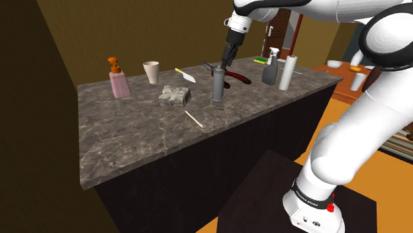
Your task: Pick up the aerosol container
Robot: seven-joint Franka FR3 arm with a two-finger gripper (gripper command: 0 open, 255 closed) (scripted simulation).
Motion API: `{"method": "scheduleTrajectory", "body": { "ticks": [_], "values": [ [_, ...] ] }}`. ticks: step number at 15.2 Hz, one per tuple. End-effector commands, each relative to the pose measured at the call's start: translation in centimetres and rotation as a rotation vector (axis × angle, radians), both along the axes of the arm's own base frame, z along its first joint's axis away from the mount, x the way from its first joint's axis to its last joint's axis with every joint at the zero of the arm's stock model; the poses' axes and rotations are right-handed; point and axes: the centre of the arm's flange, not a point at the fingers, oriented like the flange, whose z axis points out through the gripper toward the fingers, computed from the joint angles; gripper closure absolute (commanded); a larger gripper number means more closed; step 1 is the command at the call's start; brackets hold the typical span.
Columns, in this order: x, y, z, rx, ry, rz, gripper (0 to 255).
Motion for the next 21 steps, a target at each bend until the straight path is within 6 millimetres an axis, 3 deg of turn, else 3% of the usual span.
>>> {"method": "scheduleTrajectory", "body": {
  "ticks": [1,5,13,15,16,21],
  "values": [
    [2.5,-1.4,0.2,-0.006,-0.003,0.028,0],
    [7.3,-3.8,0.3,-0.015,-0.007,0.08,0],
    [7.6,-3.9,-3.7,-0.016,-0.007,0.084,0],
    [7.6,-3.9,-3.7,-0.016,-0.007,0.084,0],
    [7.6,-3.9,-3.7,-0.016,-0.007,0.084,255],
    [7.6,-4.0,-3.7,-0.016,-0.007,0.084,255]
  ]
}}
